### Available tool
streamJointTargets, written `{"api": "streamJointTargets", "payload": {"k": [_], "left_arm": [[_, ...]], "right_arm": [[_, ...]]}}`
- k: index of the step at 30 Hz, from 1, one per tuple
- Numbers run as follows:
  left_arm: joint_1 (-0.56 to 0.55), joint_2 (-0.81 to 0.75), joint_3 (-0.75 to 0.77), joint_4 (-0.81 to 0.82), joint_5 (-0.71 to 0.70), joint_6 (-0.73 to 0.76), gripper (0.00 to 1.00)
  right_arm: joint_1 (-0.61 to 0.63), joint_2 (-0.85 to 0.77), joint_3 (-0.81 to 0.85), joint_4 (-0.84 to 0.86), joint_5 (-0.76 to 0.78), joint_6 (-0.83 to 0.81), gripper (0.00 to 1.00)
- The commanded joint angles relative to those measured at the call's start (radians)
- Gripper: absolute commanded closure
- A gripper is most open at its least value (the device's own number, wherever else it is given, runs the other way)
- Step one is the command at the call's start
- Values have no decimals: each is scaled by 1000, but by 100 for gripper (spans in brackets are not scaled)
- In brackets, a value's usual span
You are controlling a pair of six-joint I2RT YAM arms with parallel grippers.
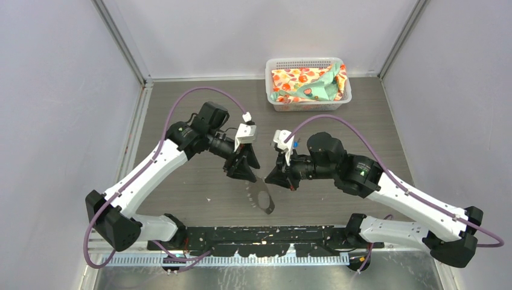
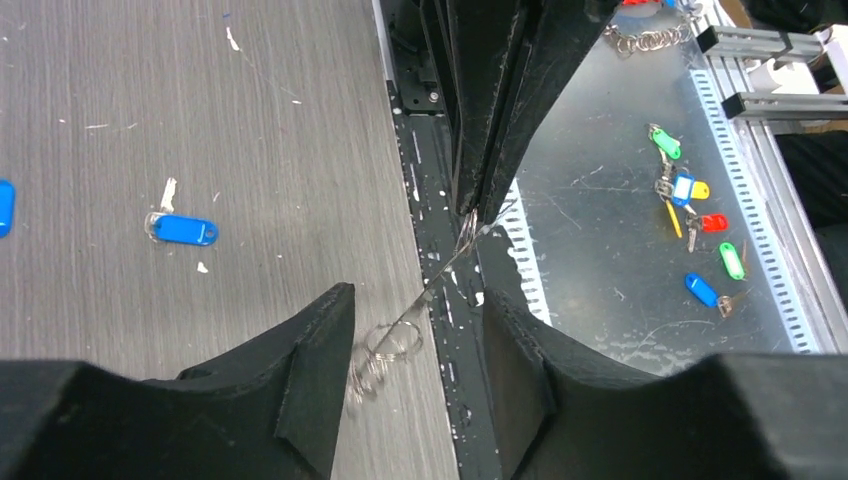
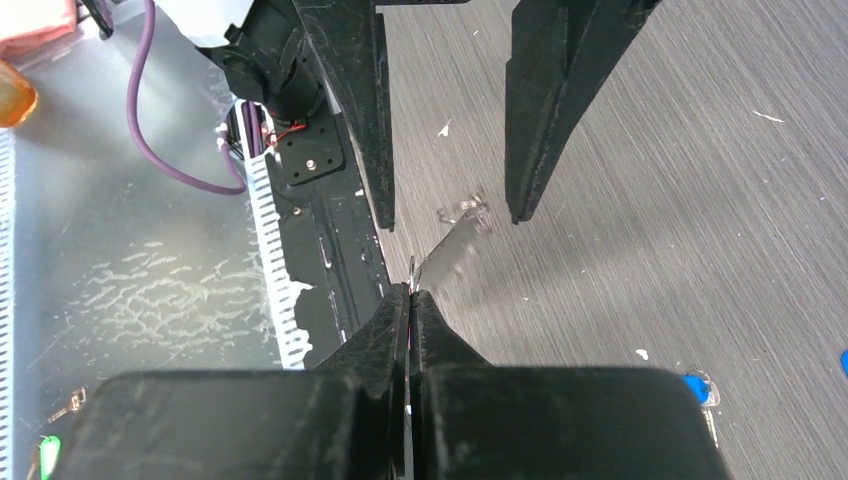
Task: Put the keys on the keyring
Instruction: Adjust the keyring.
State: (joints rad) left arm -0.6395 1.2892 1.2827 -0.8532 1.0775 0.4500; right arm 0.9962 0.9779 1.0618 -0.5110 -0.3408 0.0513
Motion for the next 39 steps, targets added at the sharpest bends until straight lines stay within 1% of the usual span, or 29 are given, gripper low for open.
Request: {"api": "streamJointTargets", "payload": {"k": [1,5,8,10,13,20,22,24,25,31,39], "left_arm": [[-1,-43,7,-4,27,114,44],[-2,-60,-11,-8,6,221,39],[-2,-55,-9,-2,34,228,38],[-2,-48,-12,9,43,219,39],[-2,-45,-16,24,66,195,46],[-5,-47,-14,25,150,148,71],[-6,-48,-9,25,170,137,82],[-5,-50,-3,25,192,126,96],[-6,-52,-1,22,202,122,99],[-5,-53,25,-44,252,129,100],[5,-46,38,-15,287,61,100]], "right_arm": [[13,-1,58,38,-7,-8,99],[13,4,95,17,-28,-18,99],[15,16,126,2,-48,-23,99],[17,23,147,-10,-61,-26,99],[23,31,174,-22,-62,-37,99],[38,34,199,-16,-57,-46,99],[39,35,204,-16,-58,-46,99],[41,37,209,-22,-57,-46,99],[42,36,212,-26,-55,-63,99],[41,32,236,-87,-39,-98,99],[41,34,272,-160,-46,-112,99]]}}
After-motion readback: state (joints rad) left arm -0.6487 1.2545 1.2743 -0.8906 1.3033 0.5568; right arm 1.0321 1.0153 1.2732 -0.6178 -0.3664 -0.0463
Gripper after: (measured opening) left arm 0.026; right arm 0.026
